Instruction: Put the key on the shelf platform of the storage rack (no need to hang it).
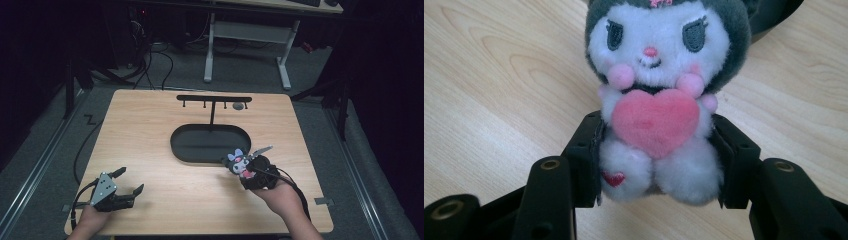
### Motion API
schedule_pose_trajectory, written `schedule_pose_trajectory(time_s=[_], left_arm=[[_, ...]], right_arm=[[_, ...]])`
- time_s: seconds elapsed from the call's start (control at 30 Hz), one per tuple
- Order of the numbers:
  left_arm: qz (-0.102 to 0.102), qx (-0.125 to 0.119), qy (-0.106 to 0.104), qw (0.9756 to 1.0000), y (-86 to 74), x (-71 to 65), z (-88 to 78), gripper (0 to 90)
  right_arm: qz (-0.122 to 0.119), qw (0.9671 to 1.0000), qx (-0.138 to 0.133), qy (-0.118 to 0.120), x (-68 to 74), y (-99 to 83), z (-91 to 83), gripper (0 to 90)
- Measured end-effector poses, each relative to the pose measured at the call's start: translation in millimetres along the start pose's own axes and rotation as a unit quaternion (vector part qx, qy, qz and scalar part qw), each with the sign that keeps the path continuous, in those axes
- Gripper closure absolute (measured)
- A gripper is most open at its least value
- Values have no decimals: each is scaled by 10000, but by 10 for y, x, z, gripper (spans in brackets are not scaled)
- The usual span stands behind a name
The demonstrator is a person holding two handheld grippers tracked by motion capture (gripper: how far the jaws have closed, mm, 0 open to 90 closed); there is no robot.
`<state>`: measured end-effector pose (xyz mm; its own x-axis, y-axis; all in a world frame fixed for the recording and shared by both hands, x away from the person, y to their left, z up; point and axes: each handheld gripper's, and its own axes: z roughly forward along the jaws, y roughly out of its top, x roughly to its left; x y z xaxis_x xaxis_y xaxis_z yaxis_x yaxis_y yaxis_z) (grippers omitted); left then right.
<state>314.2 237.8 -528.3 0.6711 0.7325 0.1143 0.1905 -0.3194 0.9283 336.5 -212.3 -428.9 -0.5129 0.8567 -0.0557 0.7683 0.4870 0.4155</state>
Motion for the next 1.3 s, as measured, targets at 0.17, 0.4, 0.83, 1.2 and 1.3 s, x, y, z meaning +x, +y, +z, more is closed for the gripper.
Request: schedule_pose_trajectory(time_s=[0.17, 0.4, 0.83, 1.2, 1.3], left_arm=[[4, 5, 1, 10000, 1, -1, 3, 154], [3, -4, 3, 10000, 0, -3, 3, 154], [1, 5, 2, 10000, 1, -1, 2, 154], [-10, 7, 1, 10000, 2, 2, 4, 154], [-11, 11, 2, 10000, 2, 2, 5, 154]], right_arm=[[27, 10000, -74, 29, -11, 70, -43, 478], [14, 9999, -106, -12, -18, 171, -36, 478], [107, 9997, -171, -131, -72, 358, 61, 478], [147, 9996, -153, -160, -111, 466, 128, 477], [150, 9996, -154, -179, -123, 496, 147, 478]])
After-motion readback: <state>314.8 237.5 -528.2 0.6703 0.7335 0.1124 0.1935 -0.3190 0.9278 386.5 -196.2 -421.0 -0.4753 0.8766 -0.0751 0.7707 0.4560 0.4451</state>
